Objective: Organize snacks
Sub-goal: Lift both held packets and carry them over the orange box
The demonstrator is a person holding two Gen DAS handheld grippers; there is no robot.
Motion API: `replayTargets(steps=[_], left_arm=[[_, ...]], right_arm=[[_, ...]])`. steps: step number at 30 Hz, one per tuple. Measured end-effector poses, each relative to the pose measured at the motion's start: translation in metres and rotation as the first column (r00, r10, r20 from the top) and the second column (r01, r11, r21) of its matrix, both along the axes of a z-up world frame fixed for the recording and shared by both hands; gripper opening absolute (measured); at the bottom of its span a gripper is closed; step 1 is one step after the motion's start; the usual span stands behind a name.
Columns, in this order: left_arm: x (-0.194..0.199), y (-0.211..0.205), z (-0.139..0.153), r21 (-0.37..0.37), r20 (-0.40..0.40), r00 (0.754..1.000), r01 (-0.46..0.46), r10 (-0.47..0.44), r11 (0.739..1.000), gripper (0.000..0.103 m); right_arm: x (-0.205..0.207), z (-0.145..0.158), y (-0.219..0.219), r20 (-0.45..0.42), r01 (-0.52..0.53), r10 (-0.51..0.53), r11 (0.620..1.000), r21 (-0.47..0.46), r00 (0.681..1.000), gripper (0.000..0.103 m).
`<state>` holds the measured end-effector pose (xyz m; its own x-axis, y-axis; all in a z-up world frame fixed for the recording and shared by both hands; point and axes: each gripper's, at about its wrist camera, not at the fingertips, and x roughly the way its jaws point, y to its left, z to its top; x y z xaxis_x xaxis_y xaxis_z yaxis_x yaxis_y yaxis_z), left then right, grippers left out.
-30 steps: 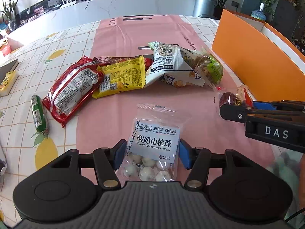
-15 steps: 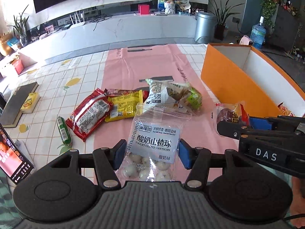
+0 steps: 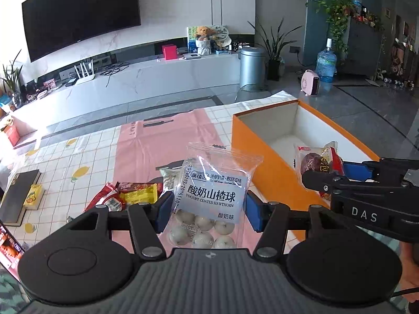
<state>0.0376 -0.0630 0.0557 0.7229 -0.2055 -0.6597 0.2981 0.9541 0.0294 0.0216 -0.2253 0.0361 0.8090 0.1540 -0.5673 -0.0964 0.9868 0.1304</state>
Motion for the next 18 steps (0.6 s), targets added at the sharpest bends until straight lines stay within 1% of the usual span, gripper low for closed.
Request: replayTargets(steps=[5,9,13,18], left_arm=[[0.010,-0.034,0.010,-0.005,0.009,0.995,0.095,-0.095,0.995,0.066],[0.025,-0.067,0.011,0.005,-0.003,0.982,0.187,-0.187,0.982,0.066],[0.042,-0.103,0.003,0.020,-0.041,0.960,0.279,-0.278,0.960,0.066],[0.065,-0.141,-0.021,0.057,-0.116,0.921,0.381,-0.373,0.923,0.066]], right_arm=[[0.003,0.017,-0.037,0.006,0.028,-0.028,0.999,-0.014,1.000,0.039],[0.012,0.023,-0.070,-0.019,0.043,-0.043,0.998,-0.035,0.999,0.039],[0.029,0.020,-0.102,-0.078,0.042,-0.047,0.997,-0.065,0.996,0.039],[0.057,0.001,-0.131,-0.183,0.007,-0.026,0.994,-0.105,0.983,0.039]])
